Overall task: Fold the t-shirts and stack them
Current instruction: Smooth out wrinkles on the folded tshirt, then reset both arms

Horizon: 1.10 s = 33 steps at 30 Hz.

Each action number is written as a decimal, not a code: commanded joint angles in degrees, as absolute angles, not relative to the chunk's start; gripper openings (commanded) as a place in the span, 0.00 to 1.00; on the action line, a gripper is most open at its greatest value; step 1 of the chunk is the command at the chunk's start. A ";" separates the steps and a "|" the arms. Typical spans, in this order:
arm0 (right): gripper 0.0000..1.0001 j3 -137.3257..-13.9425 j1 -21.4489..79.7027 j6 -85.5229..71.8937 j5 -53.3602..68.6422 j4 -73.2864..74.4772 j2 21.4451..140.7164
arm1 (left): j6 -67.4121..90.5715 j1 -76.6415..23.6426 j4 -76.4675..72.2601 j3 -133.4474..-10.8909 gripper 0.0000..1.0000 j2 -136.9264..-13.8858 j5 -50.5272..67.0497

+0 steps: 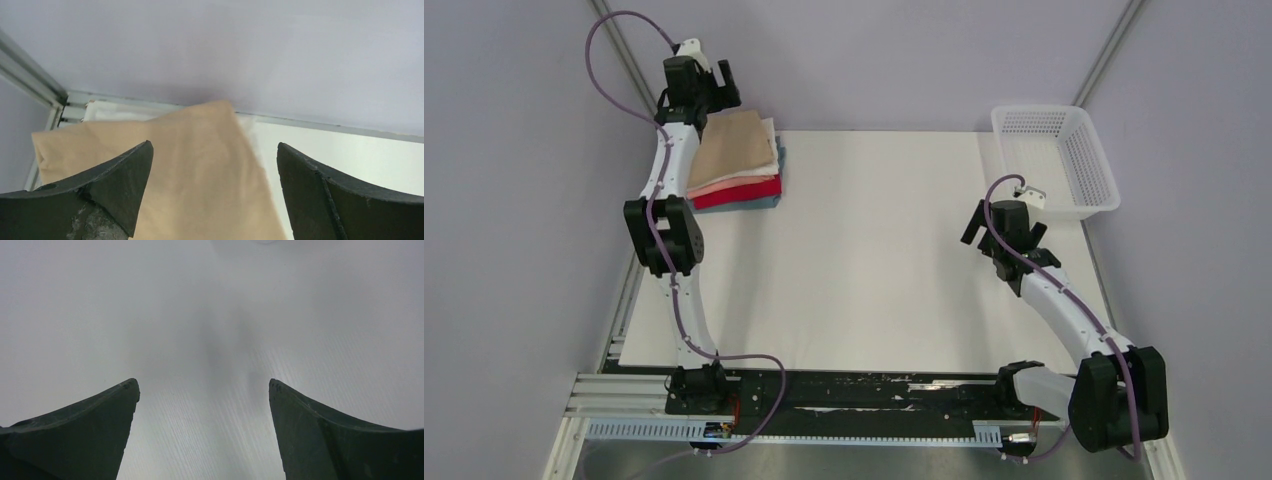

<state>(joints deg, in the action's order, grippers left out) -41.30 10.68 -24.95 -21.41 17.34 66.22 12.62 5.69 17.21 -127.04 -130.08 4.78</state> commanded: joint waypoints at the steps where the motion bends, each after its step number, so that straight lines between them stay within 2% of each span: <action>1: 1.00 -42.07 10.44 -24.65 -20.27 16.69 63.97 | 13.54 4.07 16.00 -121.36 1.00 -121.54 4.49; 6: 1.00 -41.66 10.43 -24.49 -19.35 16.57 63.90 | 17.87 3.31 13.64 -113.71 1.00 -118.35 15.11; 10: 1.00 -41.40 10.45 -24.80 -19.14 16.07 64.47 | 20.15 0.95 17.43 -110.10 1.00 -117.12 12.27; 12: 1.00 -41.27 10.40 -24.91 -19.25 15.93 65.08 | 22.82 0.29 14.54 -100.76 1.00 -114.81 9.45; 16: 1.00 -41.31 10.45 -24.79 -18.65 15.87 65.80 | 25.70 -3.44 6.99 -89.42 1.00 -111.59 11.67; 24: 1.00 -40.94 10.46 -24.87 -18.24 15.83 65.14 | 24.67 -5.11 13.25 -88.73 1.00 -112.78 5.66; 33: 1.00 -40.53 10.42 -25.71 -18.82 15.85 62.07 | 22.26 -6.52 16.67 -90.33 1.00 -102.93 2.10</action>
<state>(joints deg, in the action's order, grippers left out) -41.08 10.68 -24.97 -17.96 17.30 65.36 22.68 -5.23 13.61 -87.88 -111.66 4.99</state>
